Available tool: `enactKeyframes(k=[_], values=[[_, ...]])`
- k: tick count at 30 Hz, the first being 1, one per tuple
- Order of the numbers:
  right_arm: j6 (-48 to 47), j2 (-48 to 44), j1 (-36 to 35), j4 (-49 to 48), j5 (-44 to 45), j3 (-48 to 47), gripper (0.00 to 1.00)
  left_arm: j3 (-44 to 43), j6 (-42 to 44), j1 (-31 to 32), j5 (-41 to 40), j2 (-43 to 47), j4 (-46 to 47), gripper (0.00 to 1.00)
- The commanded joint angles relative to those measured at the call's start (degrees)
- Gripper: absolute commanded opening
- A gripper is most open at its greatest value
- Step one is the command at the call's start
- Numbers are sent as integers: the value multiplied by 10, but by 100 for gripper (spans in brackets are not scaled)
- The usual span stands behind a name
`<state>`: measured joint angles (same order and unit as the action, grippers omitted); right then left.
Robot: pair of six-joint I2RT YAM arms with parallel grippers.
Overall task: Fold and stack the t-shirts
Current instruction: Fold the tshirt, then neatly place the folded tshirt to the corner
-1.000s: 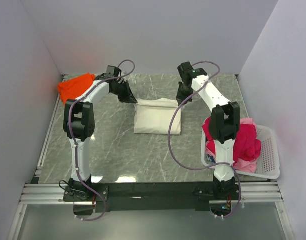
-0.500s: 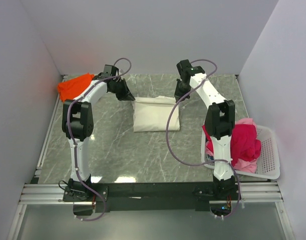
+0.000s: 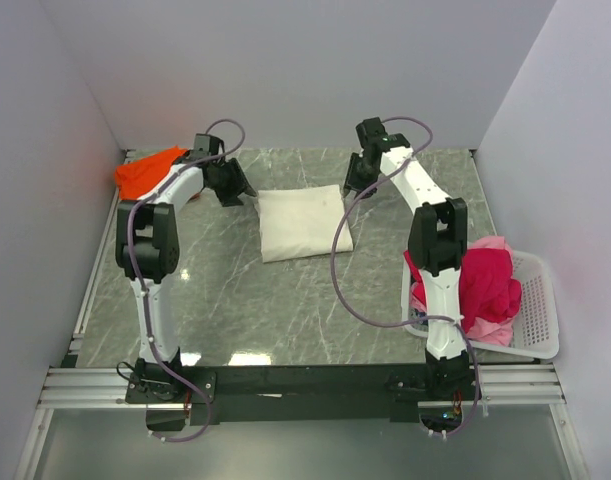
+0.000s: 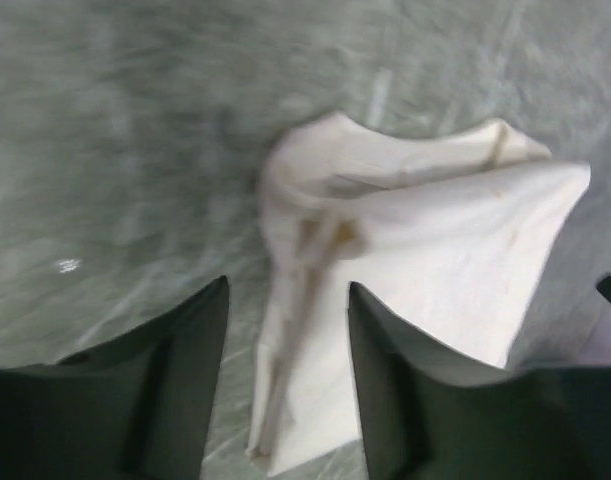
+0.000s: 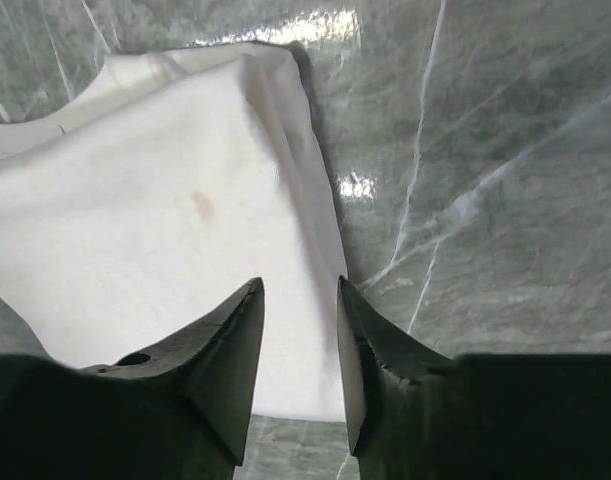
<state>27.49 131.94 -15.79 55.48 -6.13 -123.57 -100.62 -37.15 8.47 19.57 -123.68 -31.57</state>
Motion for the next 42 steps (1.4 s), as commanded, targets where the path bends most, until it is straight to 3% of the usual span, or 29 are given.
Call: enactKeyframes(k=[1,5,12,25,32,42], values=[[-14,-48,9,-49,-13,16,43,38,-10,-12,-70,84,43,58],[-22,-106,6,-87,-19,92,44,105,-5,-12,-45,118,82,73],[-25,-128,-34,-103,-29,129,43,190,4,-12,82,129,168,74],[6,-65,-72,-141,-92,148,42,250,10,-14,209,76,292,75],[8,-41,-71,-136,-95,157,41,253,1,-23,241,26,334,76],[6,-27,-72,-132,-100,172,41,285,-6,-26,205,17,392,77]])
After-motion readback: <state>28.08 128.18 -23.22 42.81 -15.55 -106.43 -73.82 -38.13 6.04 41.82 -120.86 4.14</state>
